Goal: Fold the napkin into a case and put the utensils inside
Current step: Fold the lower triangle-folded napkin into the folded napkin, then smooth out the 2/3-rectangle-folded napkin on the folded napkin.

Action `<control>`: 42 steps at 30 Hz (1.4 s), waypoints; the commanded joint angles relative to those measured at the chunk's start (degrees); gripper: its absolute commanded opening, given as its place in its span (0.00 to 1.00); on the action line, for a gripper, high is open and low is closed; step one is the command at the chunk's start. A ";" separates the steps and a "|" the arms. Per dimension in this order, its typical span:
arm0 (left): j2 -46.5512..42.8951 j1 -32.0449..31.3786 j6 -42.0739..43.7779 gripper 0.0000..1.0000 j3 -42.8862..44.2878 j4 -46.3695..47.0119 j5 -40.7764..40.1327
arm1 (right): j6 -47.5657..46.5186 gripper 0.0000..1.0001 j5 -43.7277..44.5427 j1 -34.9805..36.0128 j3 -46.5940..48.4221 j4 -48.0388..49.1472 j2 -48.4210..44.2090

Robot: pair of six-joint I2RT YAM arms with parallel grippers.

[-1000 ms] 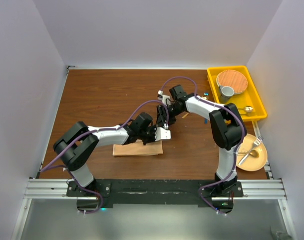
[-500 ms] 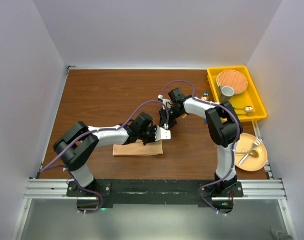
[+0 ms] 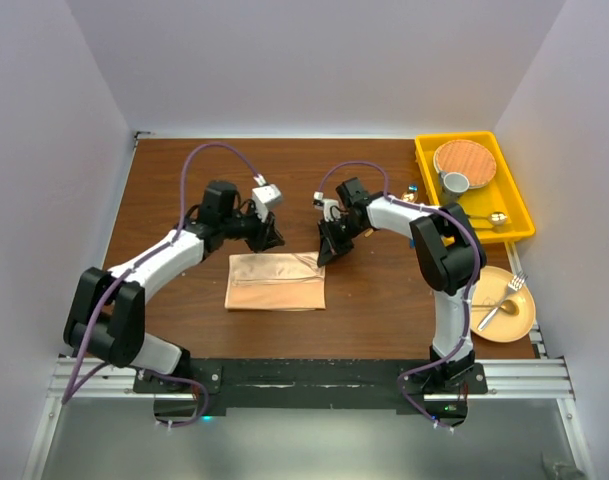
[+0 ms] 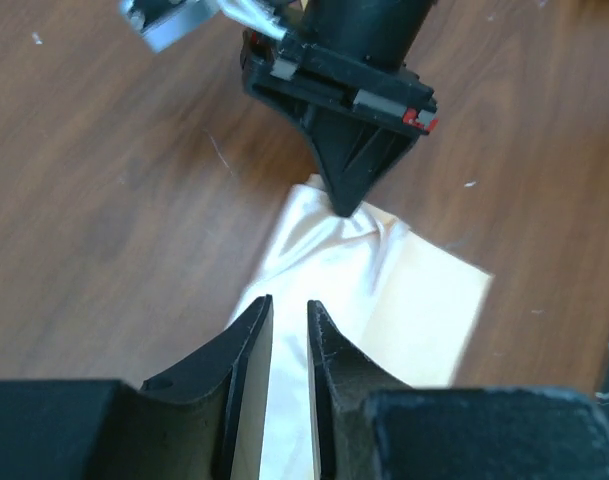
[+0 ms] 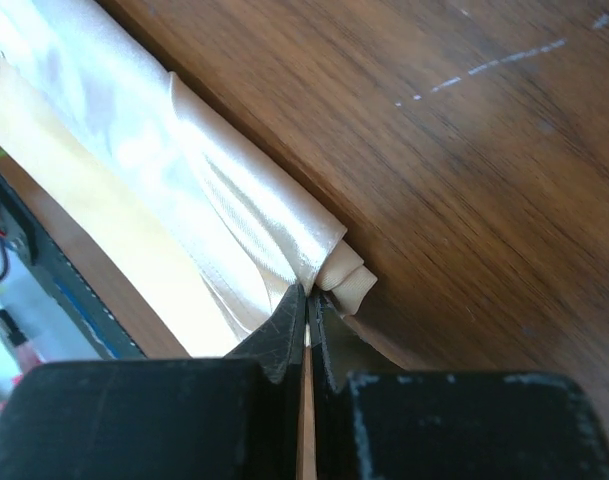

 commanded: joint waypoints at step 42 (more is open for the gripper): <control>21.15 14.44 -49.65 0.67 -9.83 36.84 24.80 | -9.57 0.00 11.16 2.71 1.86 -2.96 3.00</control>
